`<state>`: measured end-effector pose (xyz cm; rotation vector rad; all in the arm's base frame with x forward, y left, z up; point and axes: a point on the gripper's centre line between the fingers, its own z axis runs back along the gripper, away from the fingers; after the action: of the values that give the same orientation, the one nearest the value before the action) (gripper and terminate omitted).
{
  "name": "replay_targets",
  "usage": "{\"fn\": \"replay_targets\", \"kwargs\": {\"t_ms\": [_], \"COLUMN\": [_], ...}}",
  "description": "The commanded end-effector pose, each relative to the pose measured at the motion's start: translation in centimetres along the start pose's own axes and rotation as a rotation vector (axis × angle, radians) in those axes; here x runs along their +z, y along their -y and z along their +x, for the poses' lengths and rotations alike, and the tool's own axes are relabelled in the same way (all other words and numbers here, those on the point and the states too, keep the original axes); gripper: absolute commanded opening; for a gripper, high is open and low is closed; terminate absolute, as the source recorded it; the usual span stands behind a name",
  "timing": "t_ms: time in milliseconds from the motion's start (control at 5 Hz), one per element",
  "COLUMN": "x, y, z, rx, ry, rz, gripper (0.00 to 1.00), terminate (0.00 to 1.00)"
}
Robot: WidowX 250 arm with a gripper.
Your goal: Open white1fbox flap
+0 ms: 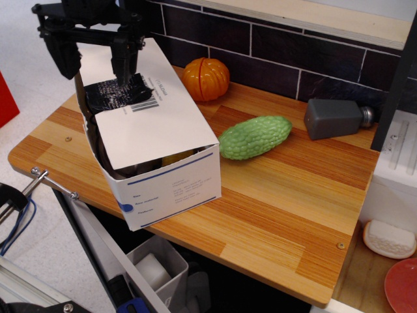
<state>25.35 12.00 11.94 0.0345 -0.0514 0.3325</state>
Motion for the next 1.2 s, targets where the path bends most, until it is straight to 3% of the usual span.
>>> {"fn": "replay_targets", "kwargs": {"t_ms": [0,200,400,600,1000], "x": [0.2,-0.3,-0.7,-0.9,-1.2], "y": [-1.1,-1.2,-1.7,-1.5,-1.4], "z": [-0.2,-1.1,-1.4,-1.3,-0.8], "rx": [0.139,0.198,0.207,0.202,0.217], "ry": [0.18,0.26,0.299,0.386,0.411], "rz": [-0.043,-0.054,-0.083,-0.125,-0.184], "gripper": [1.0,1.0,1.0,1.0,1.0], "terminate": [0.0,0.0,0.0,0.0,0.0]}}
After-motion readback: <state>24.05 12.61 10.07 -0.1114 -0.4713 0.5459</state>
